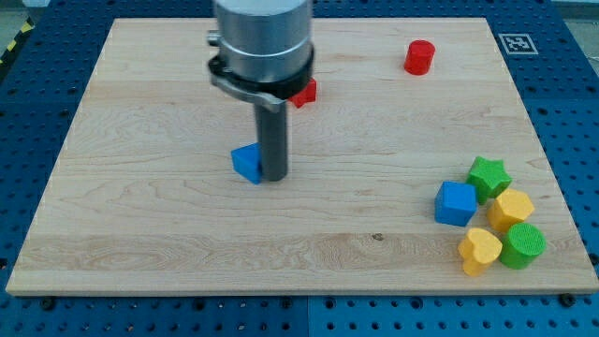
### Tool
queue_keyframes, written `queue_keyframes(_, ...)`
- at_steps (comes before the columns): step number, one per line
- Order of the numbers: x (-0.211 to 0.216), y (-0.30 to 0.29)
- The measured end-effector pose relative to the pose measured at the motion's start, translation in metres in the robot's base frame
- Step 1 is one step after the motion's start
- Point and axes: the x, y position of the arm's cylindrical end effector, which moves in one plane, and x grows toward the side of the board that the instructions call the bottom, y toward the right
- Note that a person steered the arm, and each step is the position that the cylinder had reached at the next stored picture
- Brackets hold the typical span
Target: Move your arm towards the bottom left
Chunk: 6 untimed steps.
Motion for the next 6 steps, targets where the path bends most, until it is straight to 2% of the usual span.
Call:
queue_keyframes(1, 0.008, -0.041)
queue_keyframes(3, 0.068, -0.050)
queue_keyframes(4, 0.067, -0.096)
queue_keyframes(5, 0.042, -0.134)
queue_keyframes(6, 0.034, -0.114)
